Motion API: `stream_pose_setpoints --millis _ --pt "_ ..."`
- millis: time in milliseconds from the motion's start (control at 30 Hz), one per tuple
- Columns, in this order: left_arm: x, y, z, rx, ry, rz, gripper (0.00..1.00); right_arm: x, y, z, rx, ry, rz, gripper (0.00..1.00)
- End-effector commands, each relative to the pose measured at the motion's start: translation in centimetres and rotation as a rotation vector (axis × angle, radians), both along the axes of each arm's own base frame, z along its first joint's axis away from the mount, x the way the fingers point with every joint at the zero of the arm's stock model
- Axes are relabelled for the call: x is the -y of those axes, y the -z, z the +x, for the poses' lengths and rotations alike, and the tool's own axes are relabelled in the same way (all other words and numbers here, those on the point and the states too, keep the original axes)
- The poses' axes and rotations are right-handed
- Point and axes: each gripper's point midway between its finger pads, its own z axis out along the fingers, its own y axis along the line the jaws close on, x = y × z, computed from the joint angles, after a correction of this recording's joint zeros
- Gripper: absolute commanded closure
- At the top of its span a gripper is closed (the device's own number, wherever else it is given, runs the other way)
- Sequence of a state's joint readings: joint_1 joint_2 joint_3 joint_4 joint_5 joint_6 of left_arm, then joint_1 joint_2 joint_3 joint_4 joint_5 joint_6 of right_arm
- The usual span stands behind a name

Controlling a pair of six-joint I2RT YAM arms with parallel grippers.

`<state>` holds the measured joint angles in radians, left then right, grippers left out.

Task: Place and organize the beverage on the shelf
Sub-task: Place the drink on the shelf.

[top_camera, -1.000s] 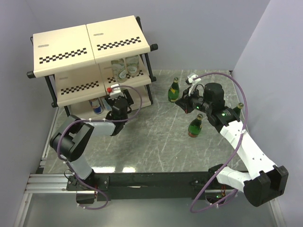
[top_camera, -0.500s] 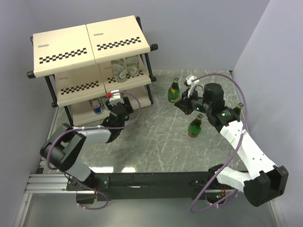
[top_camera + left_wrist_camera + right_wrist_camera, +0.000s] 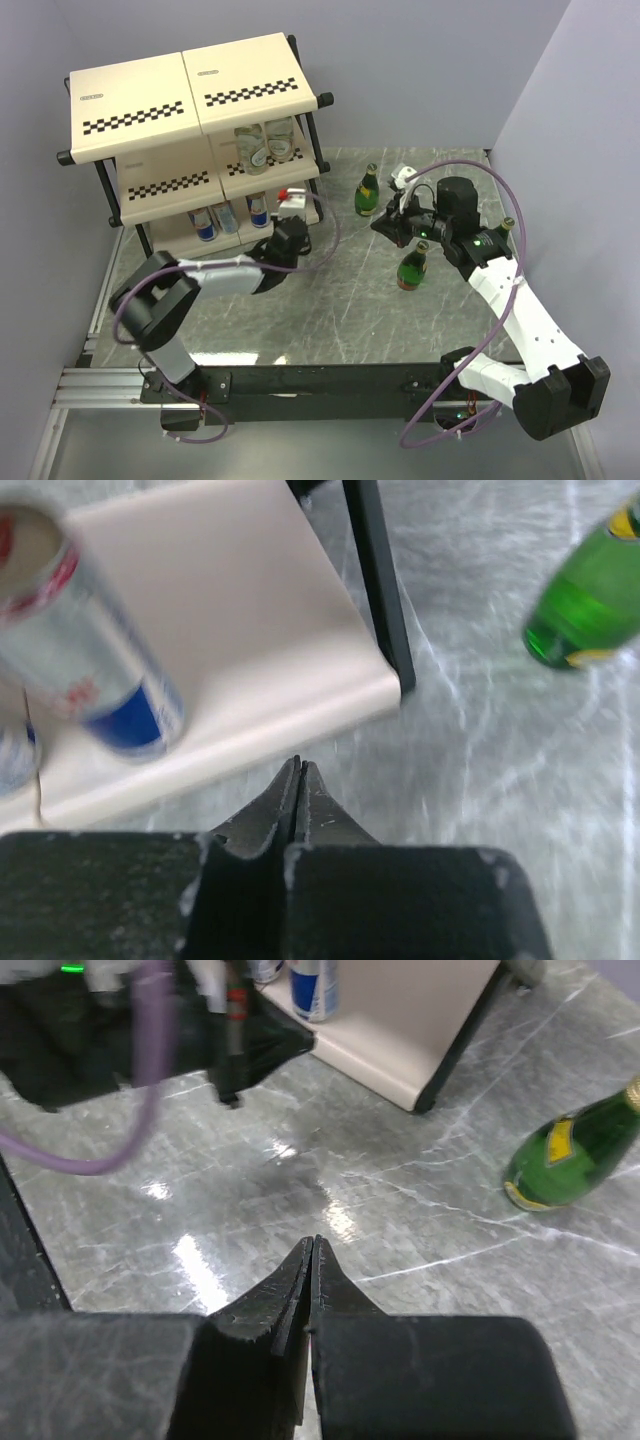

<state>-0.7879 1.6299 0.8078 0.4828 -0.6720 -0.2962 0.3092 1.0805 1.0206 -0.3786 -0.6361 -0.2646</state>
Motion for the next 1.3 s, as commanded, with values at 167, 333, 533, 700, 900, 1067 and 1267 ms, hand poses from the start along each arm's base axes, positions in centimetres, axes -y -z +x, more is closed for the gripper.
stream_pose_setpoints --millis 167,333,533,700,900,1067,1267 --pt "1.2 0.7 4.7 -0.041 -0.085 0.274 0.99 1.1 -1.7 0.1 0.059 0.003 0.027 0.94" --pt "0.9 2.9 5.7 -0.055 -0.116 0.395 1.0 1.2 -1.9 0.0 0.059 0.002 0.035 0.94" --pt "0.8 3.9 6.7 -0.047 -0.082 0.557 1.0 1.2 -1.9 -0.1 0.058 -0.01 0.04 0.94" --pt "1.1 4.6 7.6 -0.037 -0.039 0.673 0.99 1.1 -2.0 -0.2 0.056 -0.016 0.044 0.94" --pt "0.5 4.4 8.4 -0.03 -0.071 0.702 1.0 1.2 -1.9 -0.3 0.052 -0.02 0.047 0.94" --pt "-0.6 4.1 8.5 -0.019 -0.108 0.736 0.99 1.1 -1.9 -0.4 0.047 -0.026 0.05 0.94" --pt "-2.1 4.8 8.9 -0.036 -0.12 0.803 0.99 1.1 -1.9 -0.3 0.045 -0.023 0.05 0.94"
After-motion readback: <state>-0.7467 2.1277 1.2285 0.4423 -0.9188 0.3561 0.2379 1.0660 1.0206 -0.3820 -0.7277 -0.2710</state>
